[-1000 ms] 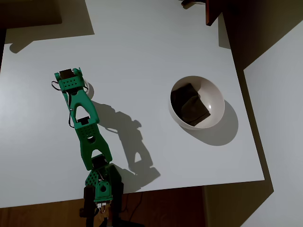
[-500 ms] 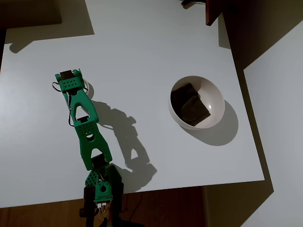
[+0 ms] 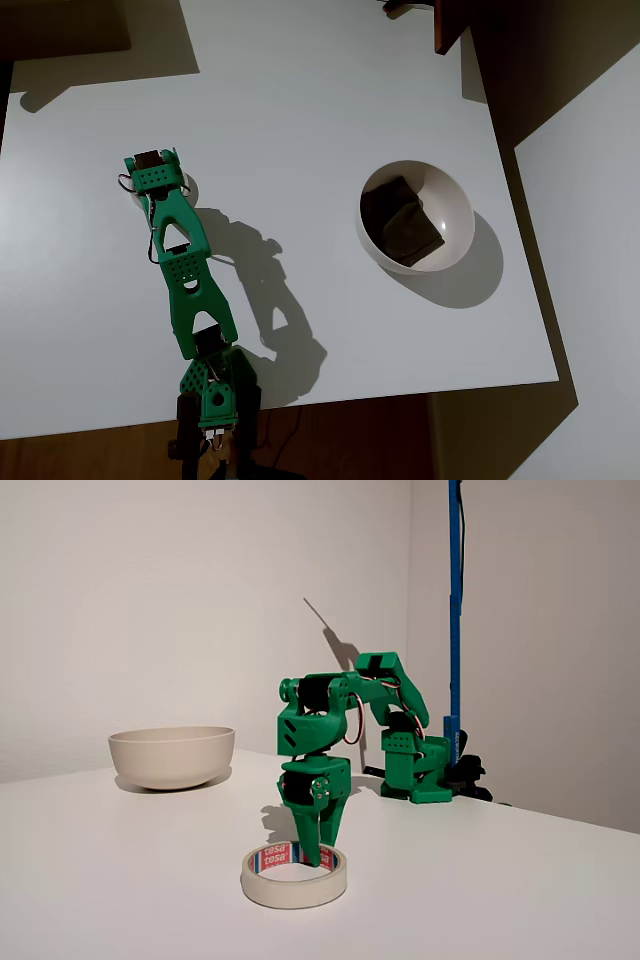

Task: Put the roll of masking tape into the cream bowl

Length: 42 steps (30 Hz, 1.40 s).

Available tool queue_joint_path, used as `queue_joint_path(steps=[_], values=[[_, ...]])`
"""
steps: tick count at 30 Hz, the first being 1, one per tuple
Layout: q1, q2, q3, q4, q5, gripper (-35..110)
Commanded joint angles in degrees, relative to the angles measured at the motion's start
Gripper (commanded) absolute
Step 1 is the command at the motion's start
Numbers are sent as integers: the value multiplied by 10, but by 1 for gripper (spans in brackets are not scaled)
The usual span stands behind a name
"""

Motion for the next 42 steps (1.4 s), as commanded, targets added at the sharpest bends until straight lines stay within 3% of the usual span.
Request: queue_joint_path(steps=[1, 25, 42], values=[[4, 28, -21, 1, 1, -8], [66, 414, -52, 105, 17, -8], [291, 660, -52, 178, -12, -8]])
